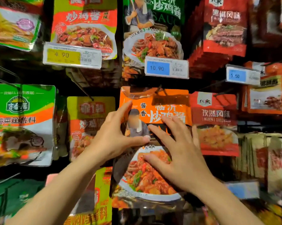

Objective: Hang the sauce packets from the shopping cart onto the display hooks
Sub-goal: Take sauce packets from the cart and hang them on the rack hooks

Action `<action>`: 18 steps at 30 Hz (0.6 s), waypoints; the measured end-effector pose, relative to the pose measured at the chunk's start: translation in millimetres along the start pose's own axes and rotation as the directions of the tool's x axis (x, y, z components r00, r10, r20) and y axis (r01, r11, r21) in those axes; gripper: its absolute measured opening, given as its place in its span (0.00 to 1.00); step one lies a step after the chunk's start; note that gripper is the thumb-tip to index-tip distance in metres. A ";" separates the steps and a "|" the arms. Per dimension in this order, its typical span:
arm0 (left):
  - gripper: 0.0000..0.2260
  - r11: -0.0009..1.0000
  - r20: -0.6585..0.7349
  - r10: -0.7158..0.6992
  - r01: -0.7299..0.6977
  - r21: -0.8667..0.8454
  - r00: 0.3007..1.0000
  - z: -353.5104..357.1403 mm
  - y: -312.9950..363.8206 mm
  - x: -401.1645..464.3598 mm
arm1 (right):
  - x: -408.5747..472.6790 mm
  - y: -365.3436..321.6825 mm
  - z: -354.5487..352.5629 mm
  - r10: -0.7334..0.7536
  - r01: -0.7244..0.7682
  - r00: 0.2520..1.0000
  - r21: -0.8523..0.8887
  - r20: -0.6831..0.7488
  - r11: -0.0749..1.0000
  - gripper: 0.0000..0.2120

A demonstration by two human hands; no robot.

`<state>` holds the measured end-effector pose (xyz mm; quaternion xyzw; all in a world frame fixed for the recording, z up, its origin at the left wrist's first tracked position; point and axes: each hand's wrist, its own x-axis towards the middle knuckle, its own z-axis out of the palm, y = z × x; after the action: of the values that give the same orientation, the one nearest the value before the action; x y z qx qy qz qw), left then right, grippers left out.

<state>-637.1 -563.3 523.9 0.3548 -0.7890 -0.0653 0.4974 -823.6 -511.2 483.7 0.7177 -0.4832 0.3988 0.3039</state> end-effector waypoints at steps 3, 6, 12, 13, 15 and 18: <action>0.48 0.996 0.012 -0.089 0.089 0.016 0.996 5.6 -10.2 17.4 | 22.0 8.6 9.1 0.108 -0.111 0.981 0.009 0.163 0.994 0.39; 0.47 0.975 0.027 -0.144 0.137 0.173 0.989 17.3 -19.4 25.1 | 30.5 18.9 25.2 0.150 -0.151 0.939 -0.021 0.310 0.988 0.39; 0.52 0.924 0.072 -0.169 0.132 0.358 0.983 33.9 -30.6 24.9 | 32.7 31.6 45.1 0.135 -0.121 0.912 -0.059 0.388 0.991 0.42; 0.53 0.909 0.074 -0.189 0.145 0.392 0.979 33.9 -28.8 22.8 | 33.7 31.2 44.7 0.135 -0.126 0.912 -0.049 0.387 0.991 0.42; 0.51 0.884 0.072 -0.195 0.143 0.444 0.978 34.2 -25.5 15.5 | 33.5 28.9 43.6 0.142 -0.140 0.911 -0.033 0.387 0.990 0.42; 0.42 0.857 0.019 -0.141 0.113 0.503 0.990 31.5 -19.5 -4.9 | 23.9 26.6 42.2 0.147 -0.162 0.900 0.003 0.411 0.987 0.42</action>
<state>-652.3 -582.6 495.7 0.5209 -0.7671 0.0988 0.3612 -831.7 -565.9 484.8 0.7502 -0.5840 0.2714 0.1500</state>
